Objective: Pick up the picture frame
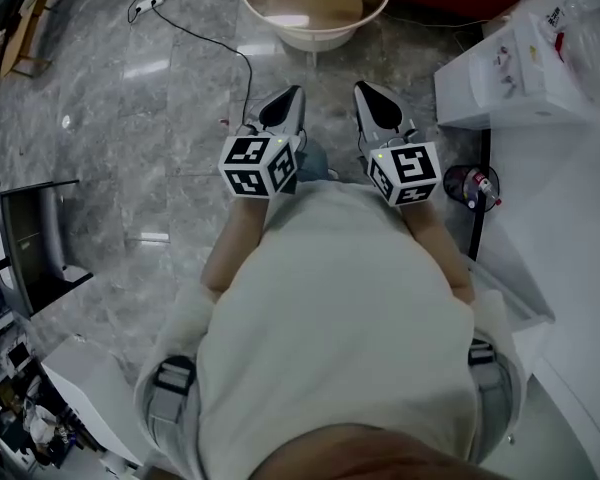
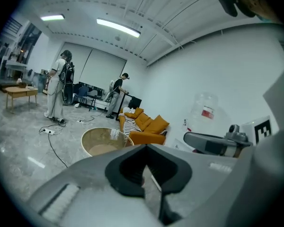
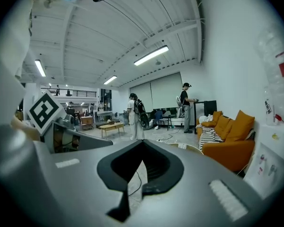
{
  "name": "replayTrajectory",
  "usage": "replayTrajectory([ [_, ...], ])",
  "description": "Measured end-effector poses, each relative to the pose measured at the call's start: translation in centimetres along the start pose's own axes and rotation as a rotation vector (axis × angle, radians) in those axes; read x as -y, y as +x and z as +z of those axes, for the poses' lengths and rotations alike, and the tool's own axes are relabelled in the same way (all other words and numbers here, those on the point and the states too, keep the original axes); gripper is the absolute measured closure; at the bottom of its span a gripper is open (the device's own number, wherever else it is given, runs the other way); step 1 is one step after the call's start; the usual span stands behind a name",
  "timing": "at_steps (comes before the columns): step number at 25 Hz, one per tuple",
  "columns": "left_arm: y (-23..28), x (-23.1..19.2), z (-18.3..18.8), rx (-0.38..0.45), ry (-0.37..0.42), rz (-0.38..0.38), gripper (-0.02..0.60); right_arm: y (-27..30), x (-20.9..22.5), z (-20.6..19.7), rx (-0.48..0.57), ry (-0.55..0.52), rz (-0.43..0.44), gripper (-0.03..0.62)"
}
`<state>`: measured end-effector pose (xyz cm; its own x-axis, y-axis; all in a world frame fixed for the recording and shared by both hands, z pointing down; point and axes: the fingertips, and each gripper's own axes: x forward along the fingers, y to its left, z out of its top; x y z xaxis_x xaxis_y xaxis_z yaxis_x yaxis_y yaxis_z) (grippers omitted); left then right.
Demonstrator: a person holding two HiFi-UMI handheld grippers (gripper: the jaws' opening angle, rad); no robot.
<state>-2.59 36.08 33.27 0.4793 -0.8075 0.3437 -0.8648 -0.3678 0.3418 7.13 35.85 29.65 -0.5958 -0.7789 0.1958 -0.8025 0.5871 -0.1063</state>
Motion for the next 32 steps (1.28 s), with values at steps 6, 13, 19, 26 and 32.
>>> replayTrajectory([
  [6, 1.5, -0.8, 0.5, -0.01, -0.003, -0.008, 0.58, 1.3, 1.3, -0.3, -0.011, 0.034, -0.01, 0.595],
  [13, 5.6, -2.7, 1.0, -0.052, 0.014, -0.022, 0.581, 4.9, 4.0, -0.8, -0.046, 0.047, -0.017, 0.595],
  [19, 10.2, -5.2, 3.5, -0.064, 0.016, -0.036, 0.581, 9.6, 7.2, 0.2, -0.056, 0.078, -0.036, 0.595],
  [26, 15.6, -8.9, 7.9, -0.092, 0.031, -0.069, 0.581, 16.9, 10.3, 3.2, -0.049, 0.087, -0.048, 0.595],
  [32, 20.3, -12.4, 11.9, -0.099, 0.041, -0.097, 0.581, 23.0, 12.7, 5.5, -0.043, 0.091, -0.059, 0.595],
])
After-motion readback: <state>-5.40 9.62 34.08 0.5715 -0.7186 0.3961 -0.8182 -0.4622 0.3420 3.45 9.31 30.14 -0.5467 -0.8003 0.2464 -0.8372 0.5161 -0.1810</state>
